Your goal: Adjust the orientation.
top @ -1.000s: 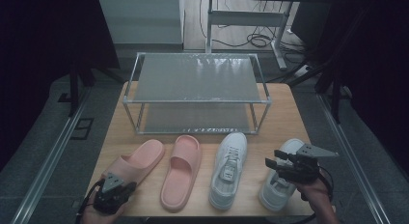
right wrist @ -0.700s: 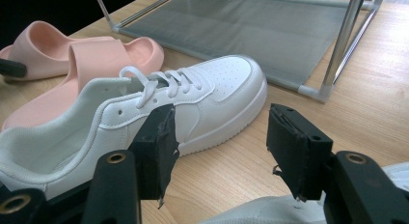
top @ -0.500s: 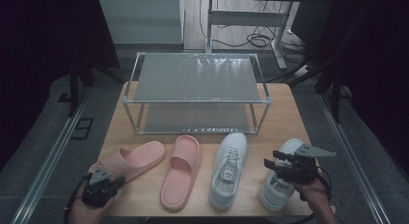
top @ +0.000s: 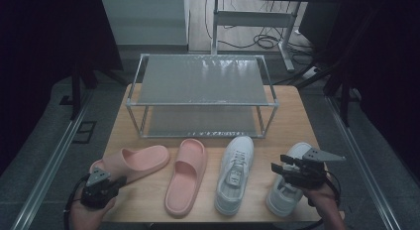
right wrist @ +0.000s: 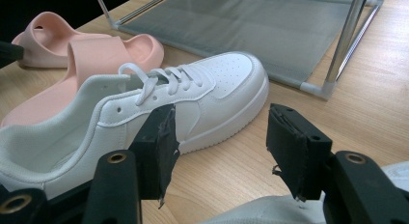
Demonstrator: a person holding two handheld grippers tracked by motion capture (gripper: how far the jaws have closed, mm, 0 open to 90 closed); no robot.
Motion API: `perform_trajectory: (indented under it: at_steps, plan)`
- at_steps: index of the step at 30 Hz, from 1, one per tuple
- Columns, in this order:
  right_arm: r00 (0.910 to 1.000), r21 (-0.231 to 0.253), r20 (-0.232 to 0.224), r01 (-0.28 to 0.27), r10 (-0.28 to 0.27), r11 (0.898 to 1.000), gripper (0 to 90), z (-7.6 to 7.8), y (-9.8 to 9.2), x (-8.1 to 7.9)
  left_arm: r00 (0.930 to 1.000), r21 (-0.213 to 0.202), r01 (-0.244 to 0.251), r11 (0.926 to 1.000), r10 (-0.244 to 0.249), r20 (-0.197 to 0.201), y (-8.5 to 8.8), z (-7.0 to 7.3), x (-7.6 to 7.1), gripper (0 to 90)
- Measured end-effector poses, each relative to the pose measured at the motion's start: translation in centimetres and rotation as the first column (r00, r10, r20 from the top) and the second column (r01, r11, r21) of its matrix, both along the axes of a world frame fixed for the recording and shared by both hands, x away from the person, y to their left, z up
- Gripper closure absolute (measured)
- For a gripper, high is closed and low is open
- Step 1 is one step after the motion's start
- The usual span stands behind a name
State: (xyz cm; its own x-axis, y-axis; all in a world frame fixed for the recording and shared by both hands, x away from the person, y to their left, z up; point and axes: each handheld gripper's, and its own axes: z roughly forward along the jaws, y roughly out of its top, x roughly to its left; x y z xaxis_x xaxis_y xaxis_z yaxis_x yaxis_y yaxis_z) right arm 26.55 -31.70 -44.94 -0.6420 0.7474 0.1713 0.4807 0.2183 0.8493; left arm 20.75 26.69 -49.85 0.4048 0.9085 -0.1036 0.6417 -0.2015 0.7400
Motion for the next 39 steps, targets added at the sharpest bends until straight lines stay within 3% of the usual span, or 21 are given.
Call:
perform_trajectory:
  at_steps: [5, 9, 10, 11, 12, 14, 18, 19, 25, 31, 39]
  plan:
    - [1.0000, 0.000, 0.003, 0.002, -0.002, 1.000, 45.0, 0.0, 0.0, 0.0, 0.9987, 0.004, 0.028, 0.9996, -0.028, 0.043, -1.8, 1.7, 1.1, 90.0]
    - [1.0000, -0.003, 0.001, -0.005, 0.005, 1.000, 45.0, 0.0, 0.2, 0.0, 0.9975, 0.022, 0.037, 0.9991, -0.038, 0.059, -3.9, 3.4, 4.5, 89.8]
    - [1.0000, -0.005, 0.001, -0.007, 0.007, 1.000, 45.0, 0.0, 0.2, 0.0, 0.9975, 0.022, 0.037, 0.9991, -0.038, 0.059, -3.9, 3.4, 4.5, 89.7]
    - [1.0000, -0.004, -0.001, -0.007, 0.007, 1.000, 45.0, 0.0, 0.3, 0.0, 0.9979, 0.025, 0.030, 0.9992, -0.031, 0.056, -4.5, 3.8, 5.9, 89.8]
    - [1.0000, -0.004, -0.001, -0.007, 0.007, 1.000, 45.0, 0.0, 0.3, 0.0, 0.9979, 0.025, 0.030, 0.9992, -0.031, 0.056, -4.5, 3.8, 5.9, 89.8]
    - [0.9999, -0.007, -0.002, -0.010, 0.010, 1.000, 44.9, -0.1, 0.3, 0.0, 0.9984, 0.052, 0.023, 0.9984, -0.026, 0.051, -5.5, 4.1, 7.8, 89.8]
    - [0.9999, -0.006, -0.002, -0.012, 0.012, 1.000, 45.0, -0.1, 0.3, 0.0, 0.9992, 0.052, 0.019, 0.9985, -0.021, 0.034, -6.1, 4.0, 9.4, 89.6]
    - [0.9999, -0.007, -0.003, -0.013, 0.013, 1.000, 45.0, -0.1, 0.3, 0.0, 0.9997, 0.045, 0.016, 0.9989, -0.016, 0.017, -6.4, 3.6, 10.3, 89.6]
    - [0.9999, -0.006, -0.005, -0.015, 0.015, 1.000, 45.0, -0.2, 0.4, 0.1, 0.9993, 0.055, -0.014, 0.9984, 0.016, -0.035, -7.1, 2.4, 12.5, 89.4]
    - [0.9998, -0.007, -0.006, -0.017, 0.017, 1.000, 45.0, -0.2, 0.5, 0.1, 0.9959, 0.069, -0.043, 0.9967, 0.048, -0.076, -7.4, 1.7, 14.1, 89.5]
    - [0.9999, 0.000, -0.002, -0.015, 0.015, 1.000, 45.1, 0.0, 0.4, -0.1, 0.9904, 0.087, -0.055, 0.9947, 0.066, -0.122, -7.8, 0.5, 15.2, 89.2]
